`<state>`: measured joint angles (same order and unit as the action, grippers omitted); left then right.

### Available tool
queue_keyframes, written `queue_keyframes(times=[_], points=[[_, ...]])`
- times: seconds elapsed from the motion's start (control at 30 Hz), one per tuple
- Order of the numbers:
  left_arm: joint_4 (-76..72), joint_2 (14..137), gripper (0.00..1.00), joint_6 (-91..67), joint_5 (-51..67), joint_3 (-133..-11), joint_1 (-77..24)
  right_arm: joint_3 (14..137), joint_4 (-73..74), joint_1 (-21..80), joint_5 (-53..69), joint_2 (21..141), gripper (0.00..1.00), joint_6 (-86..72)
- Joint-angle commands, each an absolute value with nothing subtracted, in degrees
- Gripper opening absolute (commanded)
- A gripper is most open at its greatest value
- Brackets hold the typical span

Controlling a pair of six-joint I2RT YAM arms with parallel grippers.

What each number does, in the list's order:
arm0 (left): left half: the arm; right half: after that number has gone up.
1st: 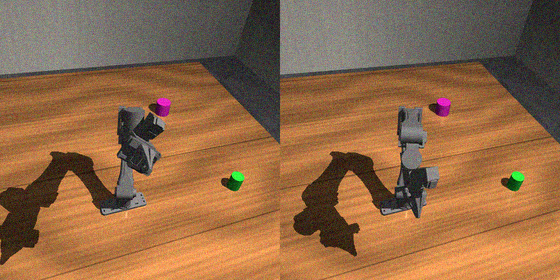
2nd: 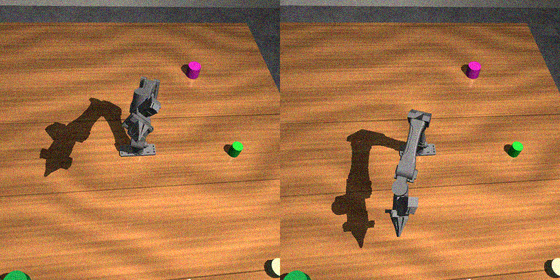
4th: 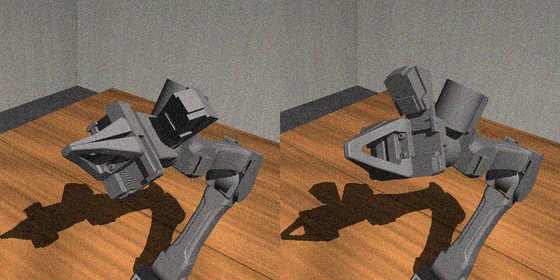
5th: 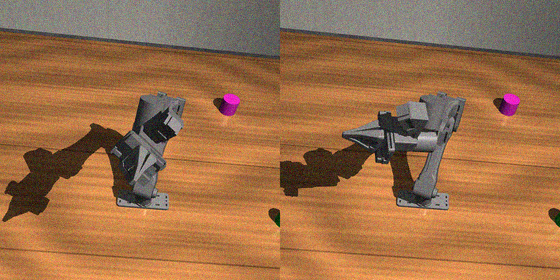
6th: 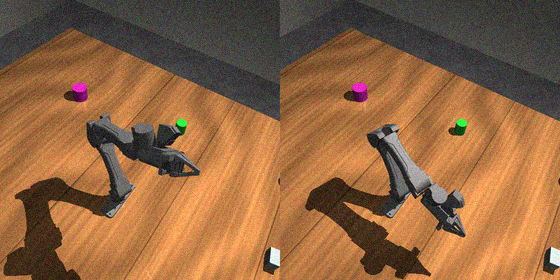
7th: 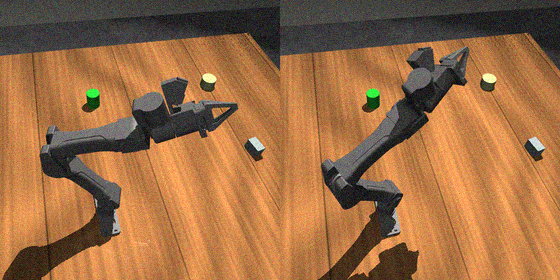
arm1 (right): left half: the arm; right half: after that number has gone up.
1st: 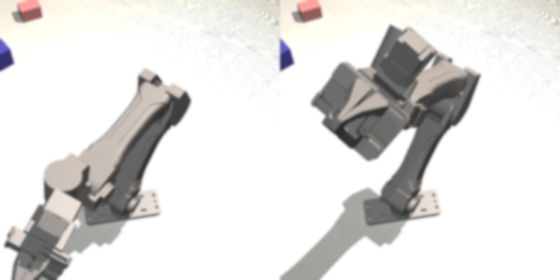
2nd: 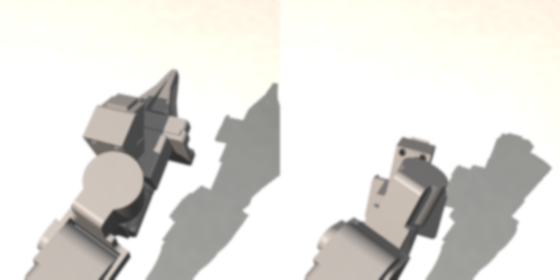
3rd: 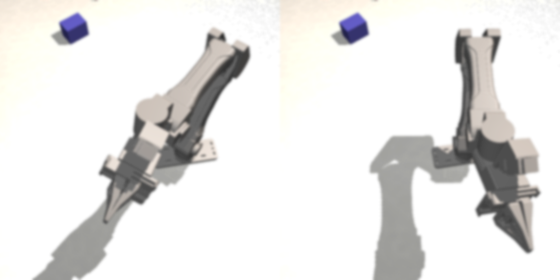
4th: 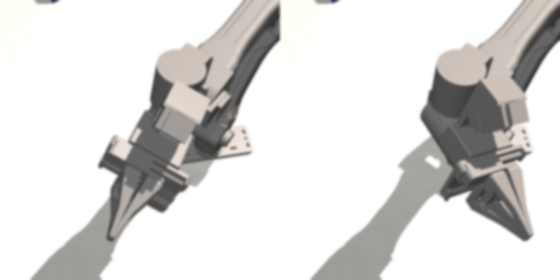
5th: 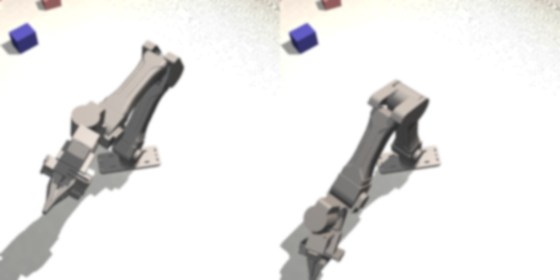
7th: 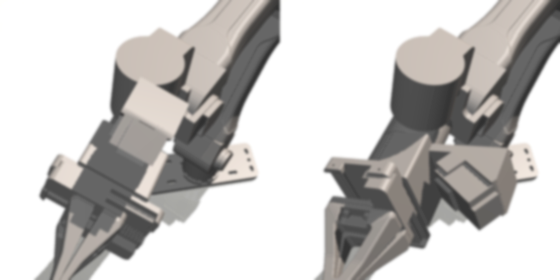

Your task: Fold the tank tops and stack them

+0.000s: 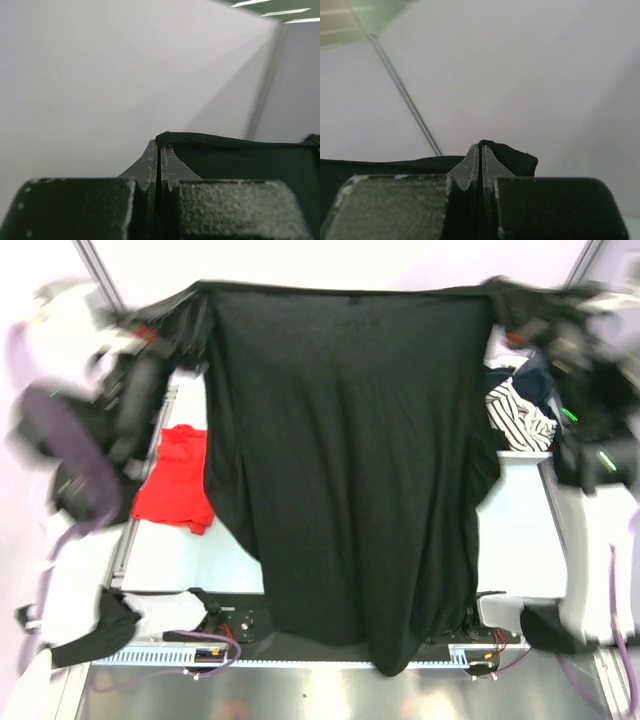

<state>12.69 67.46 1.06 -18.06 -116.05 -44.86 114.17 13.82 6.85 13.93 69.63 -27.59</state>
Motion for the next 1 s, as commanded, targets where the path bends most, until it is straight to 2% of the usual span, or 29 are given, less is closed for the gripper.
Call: queue_keyframes(times=[0.0, 0.13, 0.23, 0.3, 0.4, 0.57, 0.77, 0.97], points=[[15.2, 72.49, 0.0, -12.17, -8.35, -115.68, -24.88, 110.05, 11.96, 6.07, 7.38, 74.52, 0.0, -28.83], [15.37, 77.68, 0.0, -22.76, -0.54, -112.67, -14.87, 108.28, 11.34, 5.54, 7.03, 76.98, 0.0, -29.0], [18.09, 84.78, 0.0, -26.53, 6.91, -119.86, -10.56, 113.53, 13.26, 3.7, 8.96, 81.99, 0.0, -29.7], [19.59, 87.18, 0.0, -27.16, 8.26, -126.89, -9.85, 119.51, 14.93, 2.9, 11.86, 85.23, 0.0, -29.97], [17.68, 86.84, 0.0, -27.33, 8.79, -130.51, -9.84, 122.77, 16.17, 1.85, 12.83, 85.34, 0.0, -29.97], [14.6, 78.17, 0.0, -26.89, 7.47, -128.77, -9.76, 122.7, 15.3, -1.93, 17.22, 80.87, 0.0, -32.17], [4.49, 61.02, 0.0, -26.81, 5.1, -114.71, -9.76, 112.77, 6.86, -2.11, 20.13, 67.88, 0.0, -31.64], [2.81, 52.65, 0.0, -24.7, 3.43, -115.39, -9.76, 110.93, 4.93, -2.11, 22.5, 63.11, 0.0, -32.43]])
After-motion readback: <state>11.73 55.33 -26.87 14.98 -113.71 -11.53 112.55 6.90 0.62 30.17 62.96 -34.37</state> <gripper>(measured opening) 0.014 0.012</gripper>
